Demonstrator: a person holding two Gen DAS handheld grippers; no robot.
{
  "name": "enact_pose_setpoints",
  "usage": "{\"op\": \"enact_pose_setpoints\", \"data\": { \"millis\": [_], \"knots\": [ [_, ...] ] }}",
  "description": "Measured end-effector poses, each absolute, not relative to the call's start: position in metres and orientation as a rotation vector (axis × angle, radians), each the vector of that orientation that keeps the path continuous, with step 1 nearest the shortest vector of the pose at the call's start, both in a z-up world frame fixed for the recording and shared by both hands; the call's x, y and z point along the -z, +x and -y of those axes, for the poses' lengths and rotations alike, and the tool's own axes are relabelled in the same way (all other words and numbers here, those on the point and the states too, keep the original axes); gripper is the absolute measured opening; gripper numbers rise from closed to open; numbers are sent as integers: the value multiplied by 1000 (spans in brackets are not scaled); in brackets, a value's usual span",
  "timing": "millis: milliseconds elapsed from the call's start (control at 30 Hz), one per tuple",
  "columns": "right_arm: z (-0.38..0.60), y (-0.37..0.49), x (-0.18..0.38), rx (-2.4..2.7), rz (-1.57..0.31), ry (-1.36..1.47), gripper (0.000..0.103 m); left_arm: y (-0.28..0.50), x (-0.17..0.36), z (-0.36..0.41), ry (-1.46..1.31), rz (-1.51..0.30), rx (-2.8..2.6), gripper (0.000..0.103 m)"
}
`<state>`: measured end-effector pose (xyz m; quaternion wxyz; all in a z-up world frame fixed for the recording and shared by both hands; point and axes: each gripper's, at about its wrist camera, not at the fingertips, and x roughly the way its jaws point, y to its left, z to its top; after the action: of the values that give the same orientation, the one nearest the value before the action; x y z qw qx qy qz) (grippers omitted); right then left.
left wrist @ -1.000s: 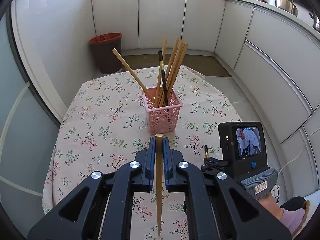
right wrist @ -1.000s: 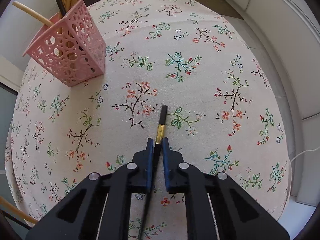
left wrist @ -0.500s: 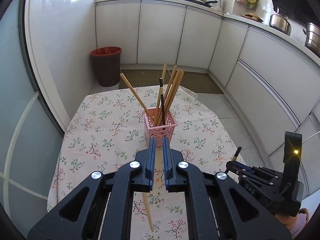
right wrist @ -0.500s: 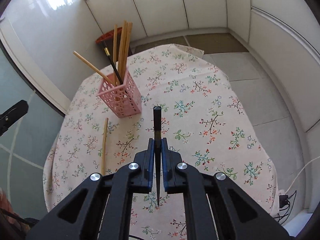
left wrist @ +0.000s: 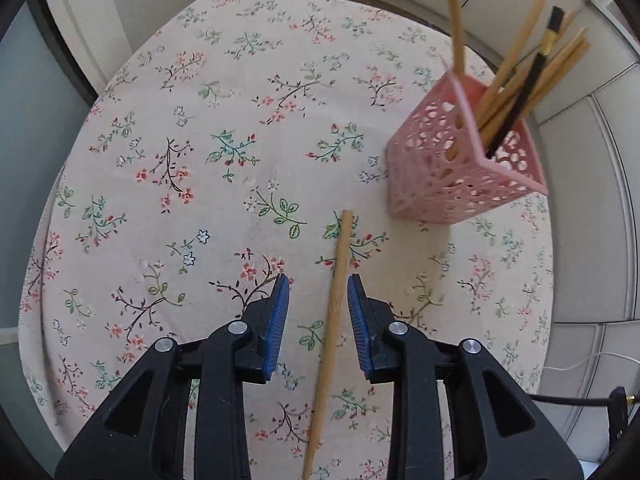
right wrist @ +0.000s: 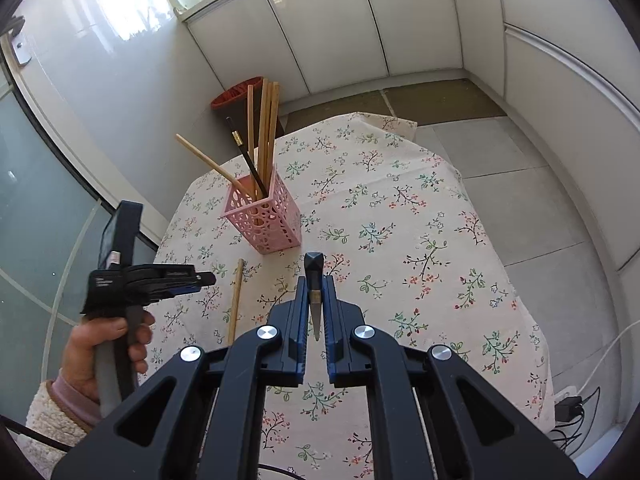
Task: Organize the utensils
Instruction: 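Grasp the last wooden chopstick on the cloth with the left gripper, then drop the held chopsticks into the pink basket with both grippers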
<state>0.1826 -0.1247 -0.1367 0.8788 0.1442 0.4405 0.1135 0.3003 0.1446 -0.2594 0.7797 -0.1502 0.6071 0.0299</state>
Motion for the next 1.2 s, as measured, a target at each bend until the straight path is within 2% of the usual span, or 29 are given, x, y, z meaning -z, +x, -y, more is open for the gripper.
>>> {"op": "enact_pose_setpoints", "data": {
  "millis": [133,200,300,333,367,400,533,900,1200],
  "knots": [
    [127,187,144,-229,-930,302,7,311,271,-138,-346,-1306,-47,34],
    [129,188,148,-227,-936,304,7,315,272,-131,-324,-1287,-51,45],
    [132,189,151,-221,-945,308,7,324,285,-120,-272,-1308,-68,45],
    [134,188,151,-220,-944,308,7,326,292,-116,-244,-1327,-73,43],
    [135,187,150,-219,-941,308,7,326,289,-112,-193,-1294,-90,28],
    [136,187,149,-219,-936,310,7,326,291,-109,-163,-1306,-93,7],
    [141,185,144,-223,-928,328,7,309,282,-118,-227,-1282,-77,6],
    [145,174,106,-277,-847,360,7,204,140,-138,-268,-956,54,6],
    [148,189,61,-302,-778,368,7,200,38,-115,-147,-727,82,6]
  ]
}}
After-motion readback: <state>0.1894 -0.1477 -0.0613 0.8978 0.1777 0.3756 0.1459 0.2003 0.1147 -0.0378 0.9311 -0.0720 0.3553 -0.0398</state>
